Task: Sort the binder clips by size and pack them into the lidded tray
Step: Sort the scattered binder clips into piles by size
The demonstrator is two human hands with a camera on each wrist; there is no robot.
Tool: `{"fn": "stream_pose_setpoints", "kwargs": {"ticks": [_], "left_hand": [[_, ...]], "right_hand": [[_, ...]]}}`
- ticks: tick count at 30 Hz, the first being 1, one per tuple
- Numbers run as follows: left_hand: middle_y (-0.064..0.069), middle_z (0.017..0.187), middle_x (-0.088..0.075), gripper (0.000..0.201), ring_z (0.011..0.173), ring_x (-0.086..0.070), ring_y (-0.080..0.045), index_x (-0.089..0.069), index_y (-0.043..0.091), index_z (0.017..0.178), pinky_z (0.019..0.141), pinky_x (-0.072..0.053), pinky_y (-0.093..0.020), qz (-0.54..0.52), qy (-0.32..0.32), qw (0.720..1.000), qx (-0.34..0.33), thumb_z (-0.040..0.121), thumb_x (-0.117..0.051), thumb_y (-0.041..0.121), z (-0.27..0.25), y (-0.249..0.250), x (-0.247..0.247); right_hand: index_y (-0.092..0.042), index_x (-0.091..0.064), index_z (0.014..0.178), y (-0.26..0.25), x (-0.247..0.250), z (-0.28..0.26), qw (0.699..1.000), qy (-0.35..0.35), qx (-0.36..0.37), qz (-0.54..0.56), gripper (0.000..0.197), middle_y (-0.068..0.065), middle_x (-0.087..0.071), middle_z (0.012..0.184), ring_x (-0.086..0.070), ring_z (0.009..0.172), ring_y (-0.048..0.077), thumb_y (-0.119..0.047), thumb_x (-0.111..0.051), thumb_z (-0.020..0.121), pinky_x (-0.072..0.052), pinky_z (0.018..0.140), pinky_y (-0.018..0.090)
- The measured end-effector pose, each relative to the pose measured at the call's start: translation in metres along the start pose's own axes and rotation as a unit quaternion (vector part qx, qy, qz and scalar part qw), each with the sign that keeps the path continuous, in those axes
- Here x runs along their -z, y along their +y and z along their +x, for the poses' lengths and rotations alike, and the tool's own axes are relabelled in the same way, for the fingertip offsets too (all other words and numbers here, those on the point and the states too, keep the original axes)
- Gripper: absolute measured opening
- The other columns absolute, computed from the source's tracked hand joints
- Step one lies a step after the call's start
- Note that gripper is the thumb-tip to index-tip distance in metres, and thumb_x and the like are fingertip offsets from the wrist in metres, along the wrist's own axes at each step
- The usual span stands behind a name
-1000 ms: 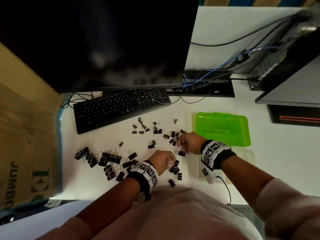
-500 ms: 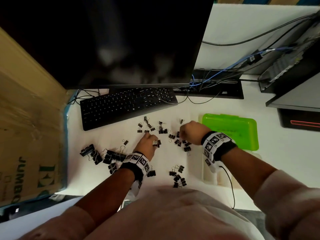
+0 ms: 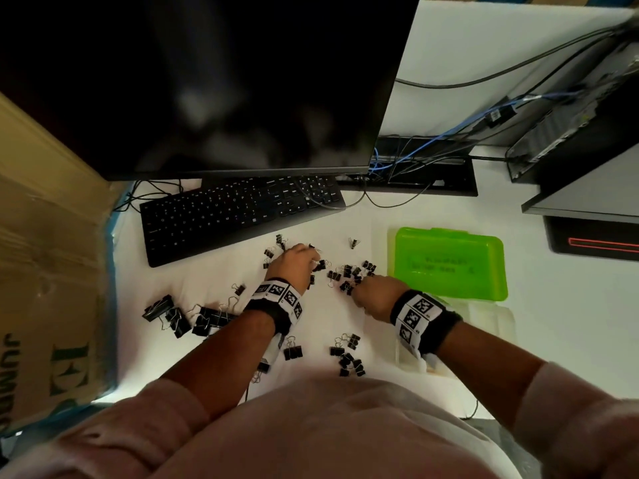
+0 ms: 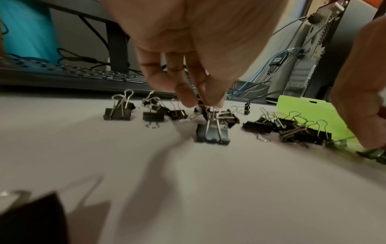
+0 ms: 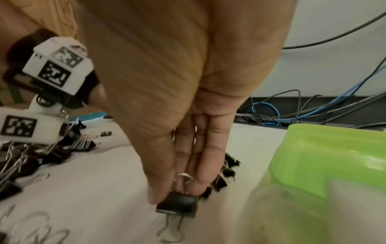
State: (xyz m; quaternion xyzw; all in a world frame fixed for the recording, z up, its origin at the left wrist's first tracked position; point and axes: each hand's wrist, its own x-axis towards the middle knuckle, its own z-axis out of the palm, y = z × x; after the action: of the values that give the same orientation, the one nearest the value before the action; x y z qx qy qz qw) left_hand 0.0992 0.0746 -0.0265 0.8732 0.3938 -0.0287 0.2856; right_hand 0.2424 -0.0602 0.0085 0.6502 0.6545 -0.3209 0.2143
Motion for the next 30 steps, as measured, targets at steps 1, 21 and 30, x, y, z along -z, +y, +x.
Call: {"fn": "stream_pose_setpoints", "kwargs": {"ticks": [1, 21, 30], "left_hand": [[0.003, 0.106, -0.06, 0.023, 0.095, -0.06, -0.023, -0.063, 0.028, 0.106, 0.082, -0.05, -0.033, 0.003, 0.001, 1.0, -0.001, 0.092, -0.047, 0.017, 0.0, -0.001, 0.002], [-0.006, 0.105, -0.068, 0.017, 0.096, -0.063, -0.019, -0.065, 0.013, 0.104, 0.087, -0.051, -0.028, -0.094, -0.195, 0.974, -0.069, 0.09, -0.055, 0.011, -0.058, 0.043, -0.043], [-0.001, 0.124, -0.056, 0.023, 0.113, -0.053, -0.016, -0.056, 0.023, 0.116, 0.103, -0.044, -0.037, -0.101, -0.14, 0.983, -0.064, 0.094, -0.05, 0.02, -0.065, 0.027, -0.031]], "right_hand": [[-0.005, -0.055, 0.118, 0.001, 0.002, -0.002, 1.0, 0.009, 0.002, 0.018, 0.027, 0.017, -0.057, 0.121, -0.058, 0.107, 0.033, -0.005, -0.047, 0.093, -0.048, 0.083, 0.035], [-0.017, -0.057, 0.115, 0.042, 0.019, 0.013, 0.98, 0.127, -0.107, 0.105, 0.029, 0.01, -0.059, 0.12, -0.058, 0.108, 0.031, -0.028, -0.057, 0.088, -0.049, 0.085, 0.038], [-0.008, -0.057, 0.102, 0.035, 0.015, 0.01, 0.968, 0.2, -0.123, 0.085, 0.019, 0.017, -0.064, 0.105, -0.062, 0.091, 0.035, -0.005, -0.045, 0.089, -0.046, 0.069, 0.035]]}}
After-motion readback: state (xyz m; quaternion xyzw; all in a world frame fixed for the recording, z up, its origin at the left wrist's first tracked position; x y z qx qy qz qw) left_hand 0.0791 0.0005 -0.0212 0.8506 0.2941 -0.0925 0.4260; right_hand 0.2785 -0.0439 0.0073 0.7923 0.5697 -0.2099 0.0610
